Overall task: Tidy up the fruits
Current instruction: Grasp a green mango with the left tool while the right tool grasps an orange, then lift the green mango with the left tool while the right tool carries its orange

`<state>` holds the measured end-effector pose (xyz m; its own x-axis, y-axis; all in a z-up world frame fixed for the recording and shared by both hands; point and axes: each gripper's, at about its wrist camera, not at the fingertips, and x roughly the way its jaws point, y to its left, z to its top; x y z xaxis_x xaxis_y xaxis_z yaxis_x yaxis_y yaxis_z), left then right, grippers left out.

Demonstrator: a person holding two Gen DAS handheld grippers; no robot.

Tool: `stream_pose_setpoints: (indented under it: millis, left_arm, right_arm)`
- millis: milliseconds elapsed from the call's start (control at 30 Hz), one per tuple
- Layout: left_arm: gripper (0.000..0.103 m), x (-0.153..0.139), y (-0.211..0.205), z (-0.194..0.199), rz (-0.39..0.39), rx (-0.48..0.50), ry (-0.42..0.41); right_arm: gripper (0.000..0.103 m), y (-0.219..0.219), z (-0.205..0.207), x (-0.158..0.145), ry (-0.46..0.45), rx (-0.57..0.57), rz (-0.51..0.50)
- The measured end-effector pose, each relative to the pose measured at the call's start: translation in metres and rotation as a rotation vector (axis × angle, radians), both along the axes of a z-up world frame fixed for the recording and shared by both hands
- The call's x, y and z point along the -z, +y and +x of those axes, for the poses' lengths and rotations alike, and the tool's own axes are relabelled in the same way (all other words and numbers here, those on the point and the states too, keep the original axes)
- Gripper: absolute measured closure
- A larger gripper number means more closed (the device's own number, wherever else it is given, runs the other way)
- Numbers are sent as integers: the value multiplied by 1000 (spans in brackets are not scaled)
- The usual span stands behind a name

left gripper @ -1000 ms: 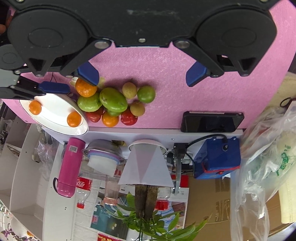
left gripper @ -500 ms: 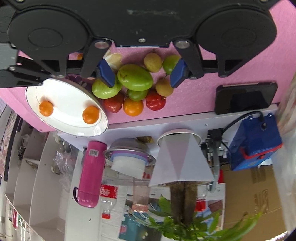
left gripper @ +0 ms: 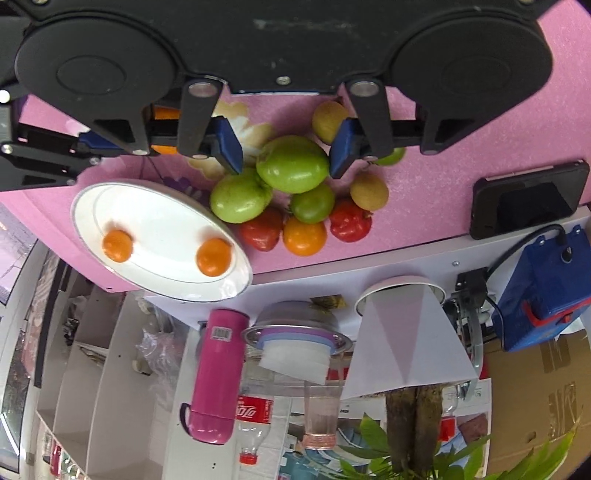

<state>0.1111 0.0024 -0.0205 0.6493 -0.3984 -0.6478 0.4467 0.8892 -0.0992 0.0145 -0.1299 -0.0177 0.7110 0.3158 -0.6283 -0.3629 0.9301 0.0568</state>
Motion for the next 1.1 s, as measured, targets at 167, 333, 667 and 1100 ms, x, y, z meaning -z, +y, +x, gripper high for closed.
stream_pose_setpoints:
  millis: [167, 333, 667, 1100]
  left_arm:
    - [52, -1, -6, -3, -3, 27, 2]
    - [52, 4, -20, -3, 28, 62, 14]
    - [52, -5, -11, -54, 78, 79, -31]
    - [50, -5, 7, -115, 94, 139, 25]
  right_arm:
    - [67, -3, -5, 0, 4, 7, -2]
    - [67, -9, -11, -2, 1, 20, 1]
    - [67, -17, -19, -2, -3, 33, -9]
    - [67, -32, -41, -1, 12, 53, -45]
